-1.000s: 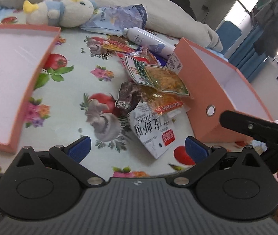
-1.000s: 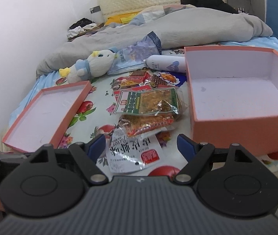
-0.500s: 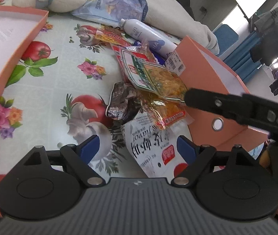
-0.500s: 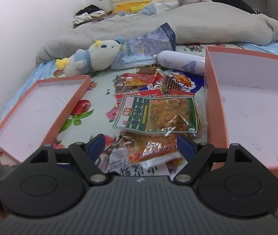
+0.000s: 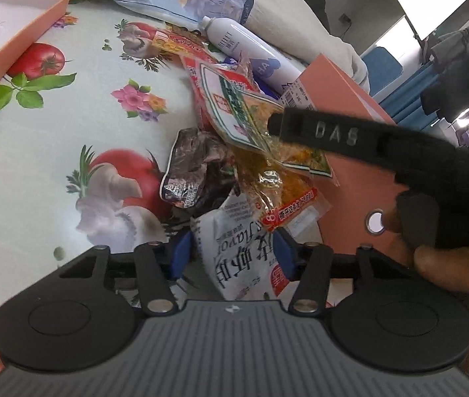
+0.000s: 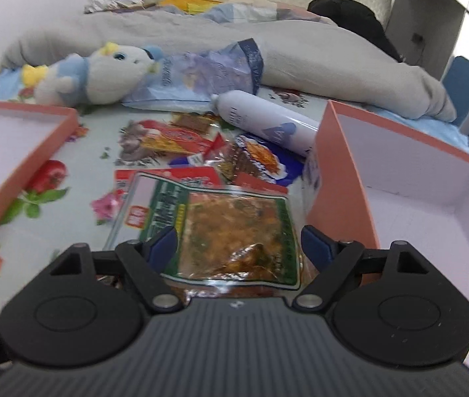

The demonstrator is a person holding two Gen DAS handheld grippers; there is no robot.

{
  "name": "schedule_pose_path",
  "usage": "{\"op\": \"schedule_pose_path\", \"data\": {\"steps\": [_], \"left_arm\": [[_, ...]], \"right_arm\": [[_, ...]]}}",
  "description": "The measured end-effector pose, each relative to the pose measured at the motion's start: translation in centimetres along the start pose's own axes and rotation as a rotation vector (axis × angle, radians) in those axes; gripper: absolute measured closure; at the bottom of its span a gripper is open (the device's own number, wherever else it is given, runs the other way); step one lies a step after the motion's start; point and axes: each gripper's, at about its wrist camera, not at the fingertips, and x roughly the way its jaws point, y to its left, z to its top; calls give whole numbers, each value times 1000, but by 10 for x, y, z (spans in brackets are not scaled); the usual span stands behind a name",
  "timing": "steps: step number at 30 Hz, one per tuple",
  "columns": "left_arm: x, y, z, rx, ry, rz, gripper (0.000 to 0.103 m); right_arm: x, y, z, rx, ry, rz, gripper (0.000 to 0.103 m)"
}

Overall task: Organize snacks
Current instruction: 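Lower the left tool and grasp the white shrimp-chip bag while the right tool approaches the green packet, then close the right tool on the green-labelled pickled-vegetable packet while the left tool holds the white bag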

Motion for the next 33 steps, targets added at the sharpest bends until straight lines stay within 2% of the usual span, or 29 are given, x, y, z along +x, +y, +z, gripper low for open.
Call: {"op": "schedule_pose_path", "data": {"steps": [3,6,10,14,15,16,17,20,21,22,25,29,31,33], "left_arm": [[1,3,-3,-10,-5,1,61],[2,7,-3,-20,-14,-4,66],[1,11,-3,-36,-21,-3,75],[-2,19,-6,-54,-34,-4,85],[-4,20,-6,-55,-39,-3,85],[-5,22,-7,-58,-42,-3,85],[-7,23,-7,-63,-44,-3,86],[-11,28,-8,-80,-44,-5,87],[-12,30,-8,-80,-46,-2,87],[-14,31,-9,-82,-48,1,88],[-21,35,-13,-91,-53,4,88],[-31,40,-18,-95,-64,20,88],[-37,44,-21,-108,-74,30,89],[-43,48,-22,-119,-86,41,89]], "right_arm": [[-9,-1,6,9,-42,38,21],[-14,7,10,-33,-56,97,21],[-13,23,8,-109,-14,229,21],[-3,38,2,-172,25,245,22],[0,40,0,-180,24,248,26],[3,42,-1,-197,34,244,35],[7,43,-2,-210,42,242,38],[5,47,-5,-254,25,245,39],[4,49,-6,-273,19,238,42],[3,50,-6,-286,15,233,49],[0,49,-5,-274,28,244,57],[-2,51,-6,-282,29,217,68],[-2,50,-6,-278,33,218,85],[-6,51,-6,-287,17,212,93]]}}
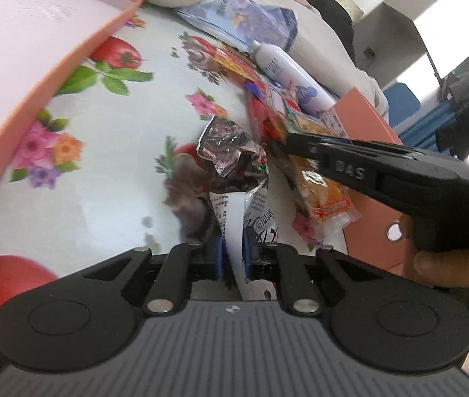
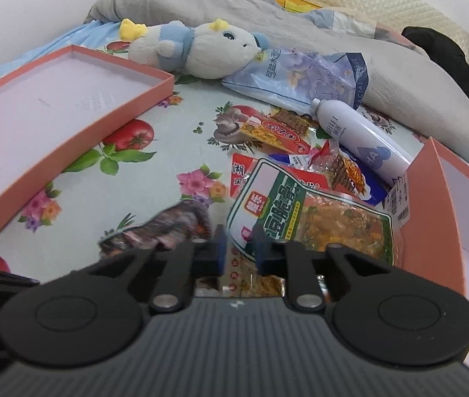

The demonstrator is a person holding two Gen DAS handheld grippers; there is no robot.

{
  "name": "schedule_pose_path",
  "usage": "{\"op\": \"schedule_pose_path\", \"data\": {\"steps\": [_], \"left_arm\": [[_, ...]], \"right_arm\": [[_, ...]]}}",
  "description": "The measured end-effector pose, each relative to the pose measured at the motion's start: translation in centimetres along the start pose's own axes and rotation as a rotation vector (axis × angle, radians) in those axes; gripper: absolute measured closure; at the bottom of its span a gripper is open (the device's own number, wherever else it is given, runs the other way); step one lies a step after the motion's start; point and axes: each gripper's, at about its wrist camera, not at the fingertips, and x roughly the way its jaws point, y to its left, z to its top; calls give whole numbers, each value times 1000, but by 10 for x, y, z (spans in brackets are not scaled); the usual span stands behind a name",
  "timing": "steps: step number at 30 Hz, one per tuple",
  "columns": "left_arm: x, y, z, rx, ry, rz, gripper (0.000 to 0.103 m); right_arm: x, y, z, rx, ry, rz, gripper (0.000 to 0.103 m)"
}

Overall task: Organize snacks
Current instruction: 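Close the right tool on the green-labelled pickled-vegetable packet while the left tool holds the white bag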

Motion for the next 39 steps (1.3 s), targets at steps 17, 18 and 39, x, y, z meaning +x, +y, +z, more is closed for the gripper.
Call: {"op": "schedule_pose_path", "data": {"steps": [17,18,39], "left_arm": [[-44,25,-9,-74,-56,48,90],[-47,26,-10,-81,-52,53,90],[-65,19,-18,-64,-64,116,90]], "right_arm": [[-71,25,-13,11,-90,61,100],[-72,28,-17,19,-85,71,100],[-58,-11,-63,301,-121,-44,35]]}}
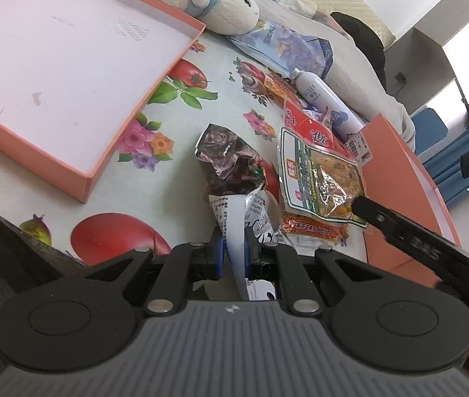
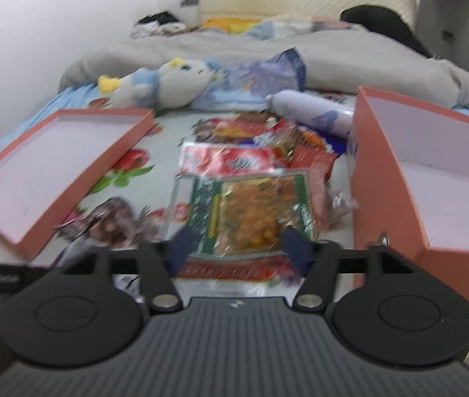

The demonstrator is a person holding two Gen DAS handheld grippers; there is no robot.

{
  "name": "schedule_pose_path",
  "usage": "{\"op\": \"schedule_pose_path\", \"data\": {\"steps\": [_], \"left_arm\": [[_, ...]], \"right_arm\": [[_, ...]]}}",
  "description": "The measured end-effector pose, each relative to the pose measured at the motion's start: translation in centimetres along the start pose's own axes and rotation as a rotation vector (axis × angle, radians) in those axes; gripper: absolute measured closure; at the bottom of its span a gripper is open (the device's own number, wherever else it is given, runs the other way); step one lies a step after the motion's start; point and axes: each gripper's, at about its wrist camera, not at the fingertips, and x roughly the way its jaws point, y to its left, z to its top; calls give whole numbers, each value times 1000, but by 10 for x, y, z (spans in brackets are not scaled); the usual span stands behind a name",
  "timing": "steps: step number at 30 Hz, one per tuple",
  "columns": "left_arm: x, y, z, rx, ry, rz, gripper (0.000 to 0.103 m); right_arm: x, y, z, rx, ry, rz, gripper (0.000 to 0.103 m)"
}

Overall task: Organize snacks
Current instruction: 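Close the right tool on the green-labelled pickled-vegetable packet while the left tool holds the white bag, then lift both held packets and carry them over the deep orange box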

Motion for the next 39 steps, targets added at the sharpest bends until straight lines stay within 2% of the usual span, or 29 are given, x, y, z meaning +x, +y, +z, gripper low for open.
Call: {"op": "schedule_pose_path", "data": {"steps": [2,4,9,12,17,20,23,24,27,30,39], "left_arm": [[0,-1,0,1,1,5,90],[-2,-3,0,8,-1,10,90],[-2,-6,-2,17,3,21,90],[-1,-6,-1,9,8,32,90],[-2,-10,1,25,11,41,90],[3,-8,-1,25,10,24,90],[7,-7,-1,4,23,27,90],[7,-9,1,15,20,26,90],[8,-11,3,29,17,24,90],[8,-11,3,29,15,18,90],[1,-16,10,37,2,10,90]], "right_arm": [[14,-1,0,-6,7,-37,32],[25,-2,1,-18,5,-75,20],[42,-1,-2,-89,-50,-81,20],[56,-4,-6,-88,13,-76,19],[59,-12,-9,-51,44,-35,20],[62,-18,-12,16,70,9,28],[60,-19,-13,47,75,-1,38],[57,-17,-12,40,78,-12,47],[55,-15,-13,29,79,-6,58],[51,-10,-13,5,70,-36,75],[28,-21,-8,100,72,-18,78]]}}
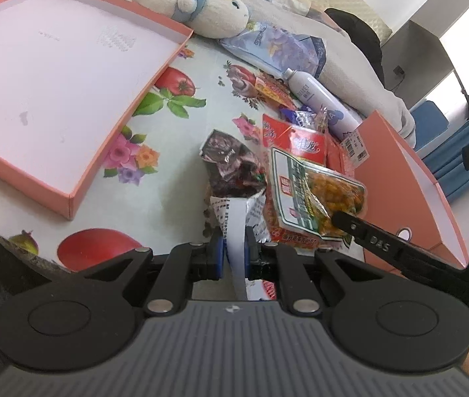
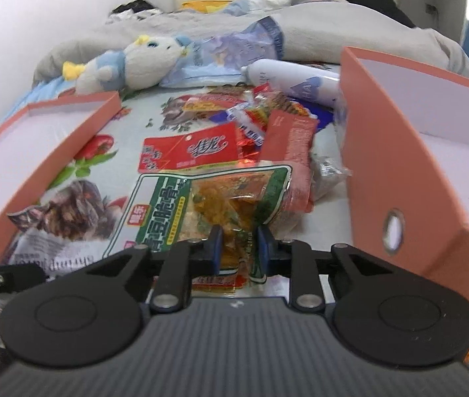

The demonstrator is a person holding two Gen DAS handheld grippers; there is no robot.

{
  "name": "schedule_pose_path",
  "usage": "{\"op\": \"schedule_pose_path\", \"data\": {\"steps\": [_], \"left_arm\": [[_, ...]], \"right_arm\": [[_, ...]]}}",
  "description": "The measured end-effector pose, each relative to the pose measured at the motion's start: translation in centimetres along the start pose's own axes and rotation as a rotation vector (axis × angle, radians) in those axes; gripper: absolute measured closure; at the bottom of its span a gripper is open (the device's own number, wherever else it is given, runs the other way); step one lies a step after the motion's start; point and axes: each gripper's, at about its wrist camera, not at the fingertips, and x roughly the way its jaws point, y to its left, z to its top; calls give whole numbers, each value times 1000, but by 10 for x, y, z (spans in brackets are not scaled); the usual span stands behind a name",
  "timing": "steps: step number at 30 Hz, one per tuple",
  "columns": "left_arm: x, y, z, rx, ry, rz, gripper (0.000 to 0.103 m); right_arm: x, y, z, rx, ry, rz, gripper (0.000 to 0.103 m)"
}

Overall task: Organize snacks
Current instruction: 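Lift both held packets and carry them over the deep orange box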

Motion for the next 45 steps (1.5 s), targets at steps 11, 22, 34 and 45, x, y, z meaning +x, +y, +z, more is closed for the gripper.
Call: {"op": "schedule_pose_path", "data": {"steps": [11,22,34,45], "left_arm": [[-13,-18,14,39,-22,-5,90],[-22,-32,31,67,-32,6,90],[-46,-86,76,152,-95,-36,90],[-59,-155,114,241,-182,-89,90]], "right_arm": [[-37,-6,17,23,-21,36,78],[-57,-12,37,42,-44,41,78],[-98,-30,90,34,-179,18,78],[-131,-62,123,39,-278,-10,78]]}}
